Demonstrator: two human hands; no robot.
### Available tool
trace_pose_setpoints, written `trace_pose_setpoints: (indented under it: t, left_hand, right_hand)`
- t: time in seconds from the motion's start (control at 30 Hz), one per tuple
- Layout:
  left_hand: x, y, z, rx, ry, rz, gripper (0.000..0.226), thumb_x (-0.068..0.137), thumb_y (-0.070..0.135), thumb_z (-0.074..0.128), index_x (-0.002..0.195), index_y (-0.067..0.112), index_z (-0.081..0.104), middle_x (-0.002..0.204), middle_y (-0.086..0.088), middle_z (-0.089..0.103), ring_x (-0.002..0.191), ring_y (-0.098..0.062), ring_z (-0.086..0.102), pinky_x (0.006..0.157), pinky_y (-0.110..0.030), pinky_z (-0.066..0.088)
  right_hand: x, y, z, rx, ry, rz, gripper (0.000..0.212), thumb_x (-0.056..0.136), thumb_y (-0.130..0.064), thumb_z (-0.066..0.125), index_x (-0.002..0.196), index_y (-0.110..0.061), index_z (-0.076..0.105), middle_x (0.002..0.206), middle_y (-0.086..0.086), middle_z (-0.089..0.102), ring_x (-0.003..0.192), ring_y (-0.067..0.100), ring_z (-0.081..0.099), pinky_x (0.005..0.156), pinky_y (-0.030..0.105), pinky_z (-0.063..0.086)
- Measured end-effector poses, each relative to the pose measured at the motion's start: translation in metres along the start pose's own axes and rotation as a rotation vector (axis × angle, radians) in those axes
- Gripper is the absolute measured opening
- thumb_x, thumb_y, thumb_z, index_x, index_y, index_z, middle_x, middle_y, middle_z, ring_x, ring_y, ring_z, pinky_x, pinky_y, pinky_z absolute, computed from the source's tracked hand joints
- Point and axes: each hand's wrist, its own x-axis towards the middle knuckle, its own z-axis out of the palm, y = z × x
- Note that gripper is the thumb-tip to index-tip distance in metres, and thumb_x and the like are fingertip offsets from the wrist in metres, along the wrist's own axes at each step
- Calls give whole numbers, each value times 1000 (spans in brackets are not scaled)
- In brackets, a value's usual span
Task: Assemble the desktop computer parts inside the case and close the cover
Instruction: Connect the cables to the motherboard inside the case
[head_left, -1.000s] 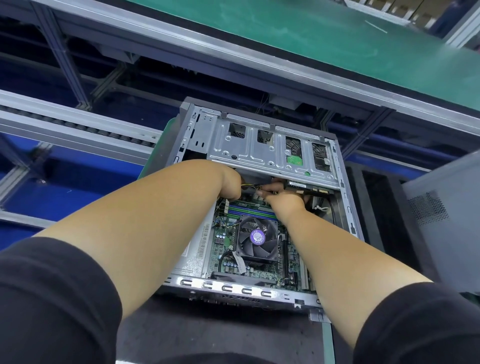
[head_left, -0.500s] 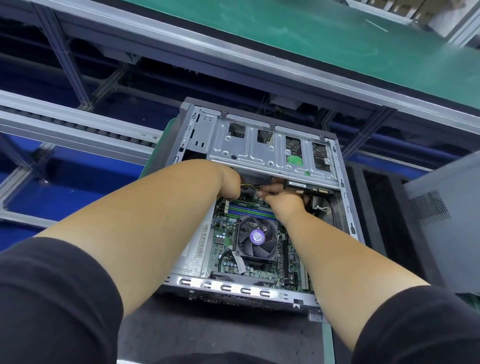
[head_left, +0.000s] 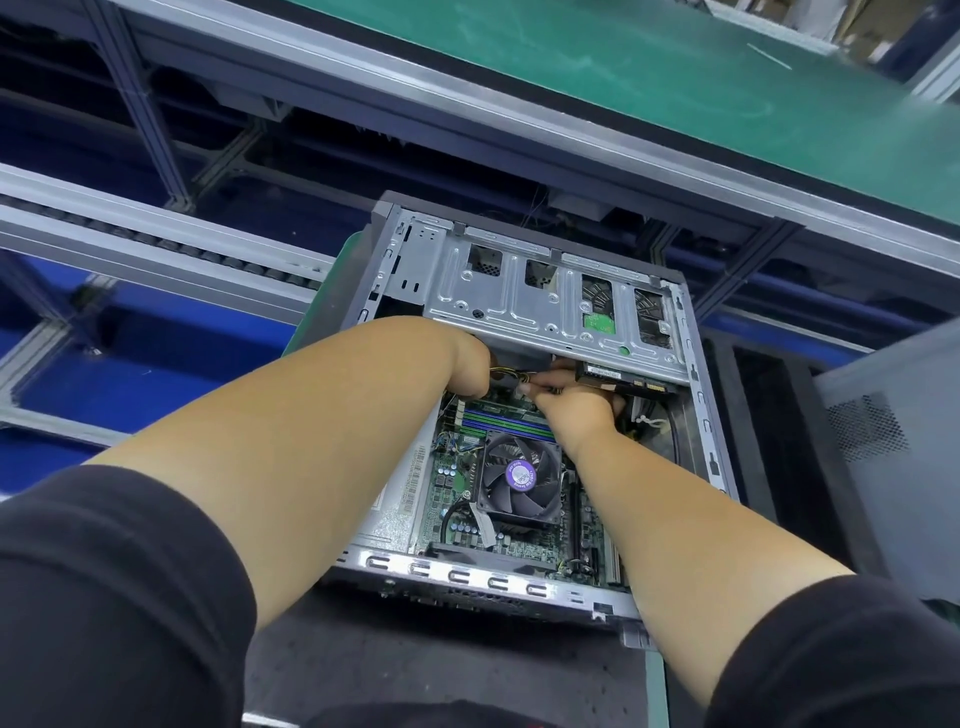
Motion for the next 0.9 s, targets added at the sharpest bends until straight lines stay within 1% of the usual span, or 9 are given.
trace_pose_setpoints:
  t: [0.13, 0.27, 0.33, 0.37, 0.43, 0.5, 0.7, 0.8, 0.9]
  left_hand:
    - [-1, 1, -1, 7, -10, -5, 12, 96, 13, 44, 98, 11, 55, 73, -1, 43, 58, -13, 36, 50, -23, 31]
    - [-2, 1, -1, -3, -16, 0, 19, 96, 14, 44, 106, 10, 59, 75, -1, 44, 60, -13, 37, 52, -23, 32]
    - [-2, 1, -1, -3, -18, -1, 19, 96, 13, 44, 108, 10, 59, 76, -2, 45, 61, -13, 39, 52, -23, 33]
    - [-3, 1, -1, -1, -16, -3, 18, 96, 13, 44, 107, 10, 58, 75, -2, 45, 61, -13, 39, 52, -24, 33]
    - [-2, 1, -1, 6, -15, -1, 20, 96, 14, 44, 109, 11, 58, 75, -2, 45, 61, -13, 39, 52, -24, 32]
    - [-3, 2, -1, 15, -16, 2, 21, 96, 14, 44, 110, 10, 59, 79, -3, 47, 63, -15, 40, 53, -24, 33]
    - [-2, 2, -1, 4, -11, 0, 26, 96, 13, 43, 115, 7, 60, 91, -6, 51, 76, -19, 45, 62, -25, 36]
    - [1, 2, 0, 0, 10, -10, 15, 98, 11, 41, 94, 8, 55, 75, -3, 44, 62, -14, 38, 59, -25, 34]
    - [4, 2, 0, -7, 29, -10, 30, 99, 10, 37, 70, 13, 43, 71, -3, 38, 58, -13, 33, 56, -26, 31]
  right_hand:
    - [0, 0, -3, -30, -6, -4, 19, 89, -58, 62, 98, -42, 65, 102, -18, 58, 86, 5, 43, 66, -11, 13]
    - [-1, -2, -4, -122, -21, -36, 10, 90, -53, 62, 91, -44, 59, 103, -17, 56, 92, 8, 44, 71, 13, 20]
    - [-2, -4, -5, -131, -19, -48, 11, 90, -52, 64, 90, -44, 56, 100, -14, 55, 85, 6, 45, 72, 9, 20]
    - [-2, -4, -6, -141, -21, -52, 11, 90, -52, 63, 89, -45, 55, 100, -13, 57, 88, 7, 51, 79, 2, 21]
    - [-1, -3, -7, -202, -29, -67, 13, 92, -53, 60, 86, -46, 50, 109, -8, 64, 106, 17, 59, 108, 22, 33]
    - [-1, -5, -9, -249, -44, -73, 12, 93, -54, 57, 93, -45, 50, 117, -2, 67, 113, 23, 59, 107, 36, 40]
    - [-8, -14, -13, -322, -65, -49, 31, 94, -59, 52, 118, -39, 57, 121, -1, 66, 120, 24, 56, 113, 46, 31]
    - [-13, -14, -13, -248, -54, -50, 20, 90, -59, 57, 101, -43, 54, 91, -7, 65, 110, 23, 59, 108, 38, 37]
    - [-16, -14, -14, -105, -45, -40, 15, 90, -56, 60, 95, -44, 55, 73, -14, 52, 82, 11, 58, 73, 17, 40]
